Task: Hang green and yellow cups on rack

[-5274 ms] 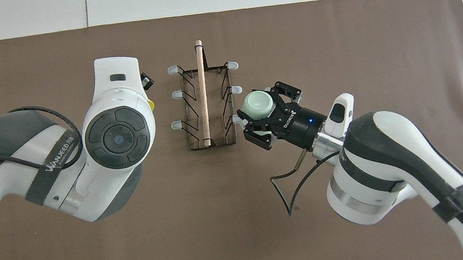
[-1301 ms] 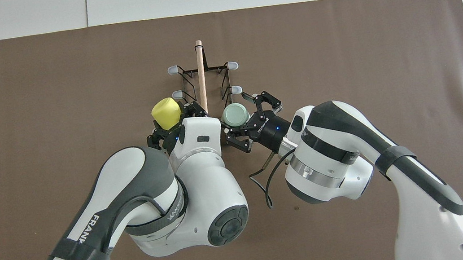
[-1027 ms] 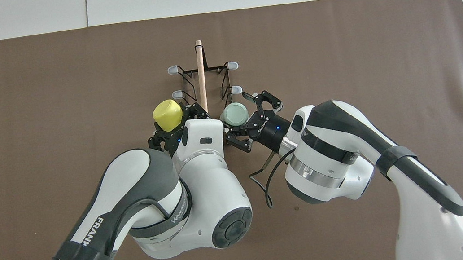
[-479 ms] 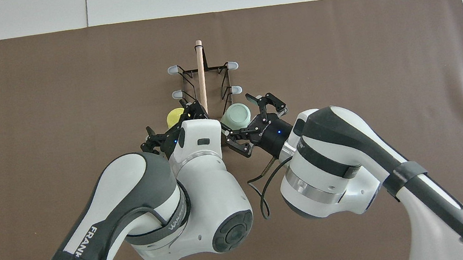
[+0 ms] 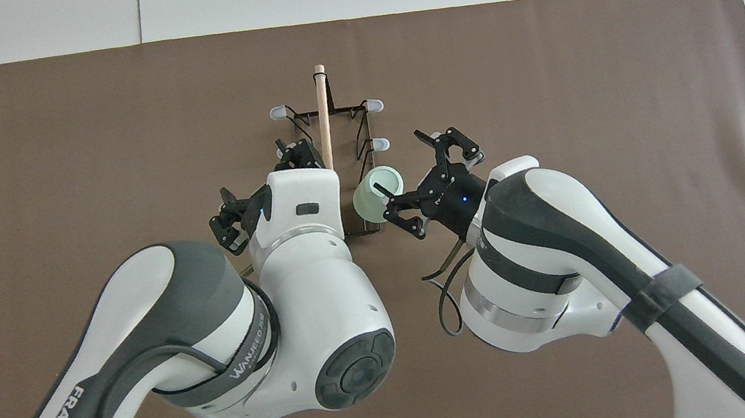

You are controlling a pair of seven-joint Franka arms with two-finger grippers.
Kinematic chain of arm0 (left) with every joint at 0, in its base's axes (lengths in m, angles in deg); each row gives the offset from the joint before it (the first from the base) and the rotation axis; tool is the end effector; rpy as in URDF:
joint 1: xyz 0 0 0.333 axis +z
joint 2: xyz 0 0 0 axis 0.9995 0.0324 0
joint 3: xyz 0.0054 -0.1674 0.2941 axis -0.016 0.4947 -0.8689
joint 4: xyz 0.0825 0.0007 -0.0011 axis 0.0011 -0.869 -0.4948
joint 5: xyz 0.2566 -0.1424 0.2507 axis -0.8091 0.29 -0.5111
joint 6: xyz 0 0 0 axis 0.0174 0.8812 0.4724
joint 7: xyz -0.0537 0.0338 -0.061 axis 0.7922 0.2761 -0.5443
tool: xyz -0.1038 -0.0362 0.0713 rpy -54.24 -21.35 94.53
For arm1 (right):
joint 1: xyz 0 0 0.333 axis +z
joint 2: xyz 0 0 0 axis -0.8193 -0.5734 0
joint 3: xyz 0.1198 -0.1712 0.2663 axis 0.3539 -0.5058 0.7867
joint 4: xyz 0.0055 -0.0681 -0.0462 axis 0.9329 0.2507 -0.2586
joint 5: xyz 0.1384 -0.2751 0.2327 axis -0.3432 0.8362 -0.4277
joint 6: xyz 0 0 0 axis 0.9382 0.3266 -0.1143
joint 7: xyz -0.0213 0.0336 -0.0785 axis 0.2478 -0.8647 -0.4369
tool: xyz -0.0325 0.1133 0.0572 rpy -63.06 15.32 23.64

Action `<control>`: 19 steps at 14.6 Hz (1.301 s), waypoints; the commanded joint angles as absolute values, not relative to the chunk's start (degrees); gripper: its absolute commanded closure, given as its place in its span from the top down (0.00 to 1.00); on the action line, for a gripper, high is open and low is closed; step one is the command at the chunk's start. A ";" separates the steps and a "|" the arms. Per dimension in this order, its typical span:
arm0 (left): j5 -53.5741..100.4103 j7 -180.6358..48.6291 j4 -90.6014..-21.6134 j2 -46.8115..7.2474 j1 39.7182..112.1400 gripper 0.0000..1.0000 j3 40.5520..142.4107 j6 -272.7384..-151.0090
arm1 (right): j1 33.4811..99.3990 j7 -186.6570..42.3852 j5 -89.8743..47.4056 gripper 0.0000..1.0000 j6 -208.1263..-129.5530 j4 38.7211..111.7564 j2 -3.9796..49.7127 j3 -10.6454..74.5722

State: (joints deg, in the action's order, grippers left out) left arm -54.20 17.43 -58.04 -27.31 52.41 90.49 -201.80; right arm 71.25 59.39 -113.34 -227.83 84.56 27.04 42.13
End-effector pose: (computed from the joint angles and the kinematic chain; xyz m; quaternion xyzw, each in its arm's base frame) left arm 0.4987 -0.3376 0.5061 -0.8816 -0.2576 -0.3941 0.0327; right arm 0.5351 0.2671 0.3971 -0.7887 -0.3685 -0.4776 0.1186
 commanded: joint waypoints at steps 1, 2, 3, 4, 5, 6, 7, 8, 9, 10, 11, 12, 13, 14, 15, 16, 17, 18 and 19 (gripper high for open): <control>-46.66 6.49 -54.41 -27.64 56.40 1.00 90.56 -201.11 | 68.91 59.17 -105.64 1.00 -227.82 84.69 27.31 42.60; -42.98 1.31 -53.70 -28.25 58.42 1.00 90.65 -201.28 | 67.86 59.17 -102.73 1.00 -227.55 84.69 27.22 42.69; -39.29 -3.79 -53.52 -28.96 60.00 1.00 90.56 -201.54 | 67.41 59.26 -100.70 1.00 -227.03 84.69 27.13 42.69; -35.51 -9.23 -53.35 -29.75 62.20 1.00 90.56 -201.63 | 66.97 59.26 -98.68 1.00 -226.94 84.78 26.96 42.61; -32.16 -14.16 -53.26 -30.28 64.31 1.00 90.56 -201.72 | 66.01 59.26 -96.14 1.00 -226.85 84.78 26.87 42.60; -28.39 -19.52 -53.26 -30.72 66.59 1.00 90.56 -201.81 | 64.78 59.43 -92.46 1.00 -225.45 84.78 26.78 42.52; -25.04 -24.27 -53.26 -31.16 68.70 1.00 90.56 -201.81 | 62.68 59.44 -88.16 1.00 -222.48 84.78 26.78 42.52; -21.88 -29.19 -53.26 -31.25 70.64 1.00 90.56 -201.98 | 60.05 59.35 -84.72 1.00 -219.15 84.95 26.96 42.52; -19.24 -34.11 -53.43 -31.25 72.66 1.00 90.56 -202.33 | 58.20 59.26 -82.77 1.00 -216.59 85.21 27.22 42.52; -16.60 -39.21 -53.69 -31.25 74.94 1.00 90.56 -202.60 | 56.70 59.26 -81.10 1.00 -214.56 85.48 27.31 42.34; -13.27 -44.74 -53.87 -31.25 76.96 1.00 90.56 -202.78 | 55.38 59.26 -78.91 1.00 -213.24 85.48 27.40 42.34; -9.23 -50.97 -53.96 -31.34 79.25 1.00 90.56 -202.69 | 53.97 59.17 -75.75 1.00 -211.48 85.39 27.40 42.25; -6.06 -56.95 -54.13 -31.42 81.27 1.00 90.56 -202.43 | 52.13 58.82 -72.85 1.00 -208.33 85.39 27.48 42.17; -4.02 -62.32 -54.48 -31.86 83.20 1.00 90.56 -201.99 | 49.94 58.30 -70.04 1.00 -204.56 85.22 27.57 42.08; -2.61 -66.90 -55.44 -32.39 84.70 1.00 90.56 -201.29 | 47.92 56.64 -66.79 1.00 -201.04 84.96 27.75 41.99; -0.86 -70.69 -55.37 -32.57 86.11 1.00 90.56 -199.20 | 45.89 53.93 -62.49 1.00 -197.27 84.34 27.84 41.99; -0.14 -75.60 -54.41 -32.57 86.65 1.00 90.56 -195.35 | 43.87 49.98 -56.80 1.00 -193.40 82.77 27.66 41.90; -0.14 -80.95 -53.09 -32.57 86.91 1.00 90.48 -190.61 | 41.42 45.25 -50.56 1.00 -188.58 80.32 27.23 41.99; -0.14 -85.70 -51.60 -32.57 87.35 1.00 90.48 -186.04 | 39.04 40.06 -44.50 1.00 -182.87 77.69 27.05 41.99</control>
